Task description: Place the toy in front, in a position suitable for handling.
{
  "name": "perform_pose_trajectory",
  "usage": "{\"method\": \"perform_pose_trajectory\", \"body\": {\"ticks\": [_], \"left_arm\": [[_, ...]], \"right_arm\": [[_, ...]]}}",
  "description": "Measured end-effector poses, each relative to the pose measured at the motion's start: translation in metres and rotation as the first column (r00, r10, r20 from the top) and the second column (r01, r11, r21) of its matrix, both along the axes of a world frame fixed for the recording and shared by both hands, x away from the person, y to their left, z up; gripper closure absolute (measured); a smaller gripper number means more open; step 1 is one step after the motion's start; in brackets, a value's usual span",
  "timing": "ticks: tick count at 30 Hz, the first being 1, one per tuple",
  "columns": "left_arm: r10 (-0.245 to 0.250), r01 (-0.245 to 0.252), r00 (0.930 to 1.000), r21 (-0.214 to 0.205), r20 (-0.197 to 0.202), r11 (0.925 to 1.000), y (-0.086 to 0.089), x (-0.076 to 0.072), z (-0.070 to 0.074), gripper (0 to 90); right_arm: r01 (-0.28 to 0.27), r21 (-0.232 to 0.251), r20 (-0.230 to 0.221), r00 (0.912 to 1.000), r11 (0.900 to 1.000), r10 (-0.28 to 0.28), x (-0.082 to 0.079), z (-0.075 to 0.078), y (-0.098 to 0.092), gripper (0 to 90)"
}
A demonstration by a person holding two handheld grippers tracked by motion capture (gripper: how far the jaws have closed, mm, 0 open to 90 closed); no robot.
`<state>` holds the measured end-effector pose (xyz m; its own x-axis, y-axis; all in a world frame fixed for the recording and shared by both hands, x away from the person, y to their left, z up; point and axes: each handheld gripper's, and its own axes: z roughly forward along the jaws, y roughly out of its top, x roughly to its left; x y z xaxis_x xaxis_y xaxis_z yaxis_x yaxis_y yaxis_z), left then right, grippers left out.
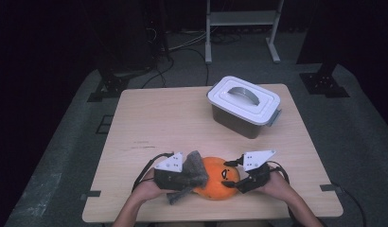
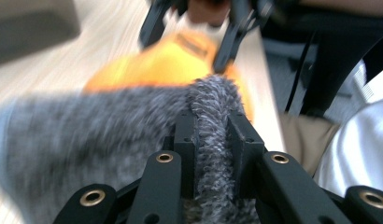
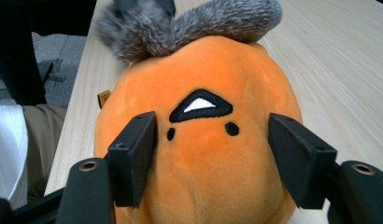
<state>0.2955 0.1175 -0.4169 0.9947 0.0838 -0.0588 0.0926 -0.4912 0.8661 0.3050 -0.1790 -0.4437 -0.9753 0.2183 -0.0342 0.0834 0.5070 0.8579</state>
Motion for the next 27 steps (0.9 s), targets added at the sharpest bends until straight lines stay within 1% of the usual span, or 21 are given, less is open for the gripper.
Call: {"method": "perform_pose_trajectory", "body": {"ticks": [2,3,4,6,7,10,12,15,17,19,20,21,22,23,24,25,27], "left_arm": [[-0.019,0.019,0.9998,-0.035,0.009,0.9992,-0.008,-0.003,0.004,75.9],[-0.023,0.024,0.9996,-0.043,0.018,0.9988,-0.012,-0.005,0.005,75.9],[-0.024,0.025,0.9992,-0.032,0.033,0.9992,-0.016,-0.007,0.005,75.9],[-0.027,0.027,0.9982,0.003,0.053,0.9996,-0.02,-0.008,0.001,75.9],[-0.026,0.026,0.9987,0.007,0.043,0.9996,-0.019,-0.006,-0.002,75.8],[-0.012,0.011,0.9997,0.018,0.019,0.9998,-0.009,0.0,-0.005,75.9],[0.015,-0.016,0.9995,0.04,0.026,0.9991,-0.001,0.001,-0.003,75.9],[0.048,-0.051,0.998,0.073,0.04,0.996,0.011,0.004,-0.002,75.9],[0.073,-0.076,0.9966,0.078,0.039,0.994,0.018,0.007,-0.003,75.9],[0.09,-0.092,0.9955,0.074,0.03,0.993,0.023,0.009,-0.004,75.9],[0.097,-0.099,0.9949,0.066,0.026,0.9929,0.025,0.01,-0.005,75.9],[0.102,-0.103,0.9947,0.051,0.014,0.9934,0.026,0.01,-0.005,75.9],[0.099,-0.099,0.995,0.041,0.011,0.9942,0.025,0.01,-0.004,76.0],[0.087,-0.087,0.9962,0.026,0.009,0.9958,0.023,0.009,-0.003,76.0],[0.076,-0.076,0.9971,0.02,0.01,0.9969,0.02,0.008,-0.002,76.0],[0.05,-0.05,0.9987,0.007,0.008,0.9987,0.015,0.005,-0.001,76.0],[0.005,-0.005,0.9999,-0.001,0.012,1.0,0.005,0.0,0.002,75.9]], "right_arm": [[-0.01,0.001,0.01,0.9999,1.0,0.01,0.0,0.0,0.002,33.4],[-0.012,0.001,0.019,0.9998,0.9999,0.012,-0.001,0.001,0.005,33.3],[-0.013,-0.002,0.024,0.9996,0.9999,0.013,-0.001,0.001,0.008,33.1],[-0.018,-0.004,0.034,0.9993,0.9998,0.018,-0.002,0.001,0.011,33.1],[-0.018,-0.008,0.038,0.9991,0.9998,0.018,-0.002,0.001,0.011,33.3],[-0.015,-0.01,0.031,0.9994,0.9998,0.015,-0.002,0.001,0.009,33.8],[-0.014,-0.011,0.029,0.9995,0.9998,0.014,-0.001,0.002,0.008,33.9],[-0.005,-0.013,0.024,0.9997,0.9999,0.006,0.0,0.001,0.005,33.9],[-0.004,-0.008,0.017,0.9998,1.0,0.004,0.0,0.0,0.003,33.9],[-0.004,-0.007,0.017,0.9998,1.0,0.004,0.001,0.0,0.001,33.8],[-0.005,-0.005,0.015,0.9999,1.0,0.005,0.001,-0.001,0.0,33.8],[-0.005,-0.004,0.011,0.9999,1.0,0.005,0.001,-0.001,0.0,33.8],[-0.006,-0.004,0.011,0.9999,1.0,0.006,0.001,-0.001,-0.001,33.8],[-0.006,-0.004,0.011,0.9999,1.0,0.007,0.001,-0.001,0.0,33.8],[-0.007,-0.003,0.011,0.9999,1.0,0.007,0.002,-0.001,0.0,33.8],[-0.009,-0.002,0.011,0.9999,1.0,0.009,0.002,-0.001,0.0,33.8],[-0.014,-0.002,0.018,0.9997,0.9999,0.014,0.001,-0.002,0.002,33.7]]}}
